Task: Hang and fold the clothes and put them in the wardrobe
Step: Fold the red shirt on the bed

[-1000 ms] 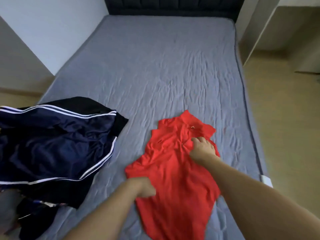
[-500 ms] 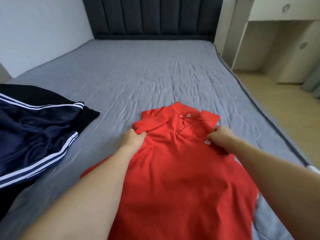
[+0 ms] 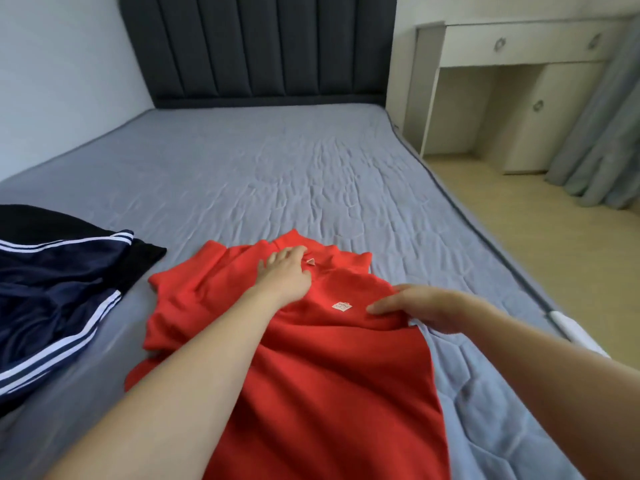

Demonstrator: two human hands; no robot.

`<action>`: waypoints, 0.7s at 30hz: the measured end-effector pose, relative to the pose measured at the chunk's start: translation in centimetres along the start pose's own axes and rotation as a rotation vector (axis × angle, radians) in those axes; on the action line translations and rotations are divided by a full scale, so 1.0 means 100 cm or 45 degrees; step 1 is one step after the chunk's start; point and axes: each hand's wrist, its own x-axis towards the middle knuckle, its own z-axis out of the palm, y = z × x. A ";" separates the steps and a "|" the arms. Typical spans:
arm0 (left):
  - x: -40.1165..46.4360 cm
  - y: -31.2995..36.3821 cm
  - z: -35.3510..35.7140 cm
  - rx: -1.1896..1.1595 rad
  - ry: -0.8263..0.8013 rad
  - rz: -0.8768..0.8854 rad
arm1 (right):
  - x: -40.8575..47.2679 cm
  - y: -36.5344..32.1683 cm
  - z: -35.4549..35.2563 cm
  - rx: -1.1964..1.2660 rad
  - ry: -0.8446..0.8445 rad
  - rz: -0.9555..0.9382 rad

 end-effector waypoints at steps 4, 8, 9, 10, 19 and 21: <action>0.030 0.020 -0.004 -0.271 -0.224 -0.152 | -0.014 0.008 -0.003 0.541 0.119 -0.256; 0.041 0.034 -0.008 0.049 -0.436 -0.110 | -0.037 -0.005 -0.034 -0.181 0.235 -0.213; 0.043 0.040 -0.005 0.138 -0.448 -0.065 | -0.042 -0.010 -0.045 -0.552 0.274 -0.163; 0.046 0.047 -0.001 0.200 -0.447 -0.036 | -0.044 -0.015 -0.056 -0.868 0.311 -0.100; 0.095 0.104 -0.023 -0.679 0.576 0.168 | -0.022 -0.022 -0.134 -1.502 1.301 -0.014; 0.098 0.105 -0.016 -0.763 0.282 0.201 | -0.006 -0.005 -0.129 -1.560 1.459 -0.048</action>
